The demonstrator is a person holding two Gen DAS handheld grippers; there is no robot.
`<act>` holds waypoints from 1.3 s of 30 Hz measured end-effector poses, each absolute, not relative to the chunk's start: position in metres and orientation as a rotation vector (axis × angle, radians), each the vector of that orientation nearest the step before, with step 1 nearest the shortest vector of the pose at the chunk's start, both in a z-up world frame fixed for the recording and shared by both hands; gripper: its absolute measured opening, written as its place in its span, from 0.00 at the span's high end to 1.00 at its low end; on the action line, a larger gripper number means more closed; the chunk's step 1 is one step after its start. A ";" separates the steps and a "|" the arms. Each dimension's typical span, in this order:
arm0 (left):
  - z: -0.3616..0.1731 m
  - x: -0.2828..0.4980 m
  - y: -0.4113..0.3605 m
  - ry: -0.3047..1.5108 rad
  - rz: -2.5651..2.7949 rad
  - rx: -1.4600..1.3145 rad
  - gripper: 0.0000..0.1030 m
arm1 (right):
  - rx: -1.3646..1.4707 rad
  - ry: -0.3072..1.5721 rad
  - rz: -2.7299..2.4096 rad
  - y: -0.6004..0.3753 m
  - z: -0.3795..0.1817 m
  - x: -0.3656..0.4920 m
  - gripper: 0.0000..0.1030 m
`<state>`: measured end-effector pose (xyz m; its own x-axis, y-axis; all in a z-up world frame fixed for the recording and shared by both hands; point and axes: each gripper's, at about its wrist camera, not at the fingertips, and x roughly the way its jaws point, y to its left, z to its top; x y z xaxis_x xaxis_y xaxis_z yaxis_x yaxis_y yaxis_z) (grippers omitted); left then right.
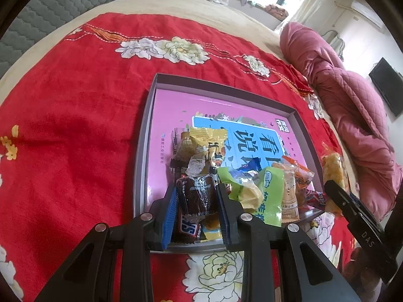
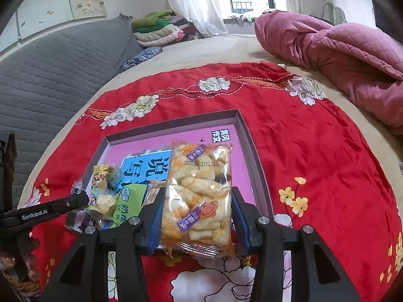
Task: Organize snacks
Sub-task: 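Lower the dark candy into the tray with the left tool while the right lowers the snack bag, then open both tools and withdraw them from the tray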
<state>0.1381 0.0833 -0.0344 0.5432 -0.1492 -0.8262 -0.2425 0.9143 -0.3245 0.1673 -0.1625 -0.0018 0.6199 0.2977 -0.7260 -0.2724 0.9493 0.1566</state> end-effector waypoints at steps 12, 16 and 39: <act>-0.031 0.135 0.083 0.998 0.054 -0.431 0.64 | 0.038 0.863 0.310 -0.162 -0.010 0.174 0.53; -0.026 0.133 0.085 0.987 0.060 -0.435 0.54 | 0.037 0.871 0.303 -0.162 -0.013 0.177 0.53; 0.002 0.071 0.038 1.018 0.041 -0.326 0.27 | -0.051 0.798 0.348 -0.177 0.019 0.091 0.26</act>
<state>0.0715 0.0381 0.0020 0.5289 -0.1172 -0.8405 -0.1843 0.9509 -0.2486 0.0906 -0.1768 0.0188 0.6443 0.2861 -0.7093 -0.3246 0.9420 0.0851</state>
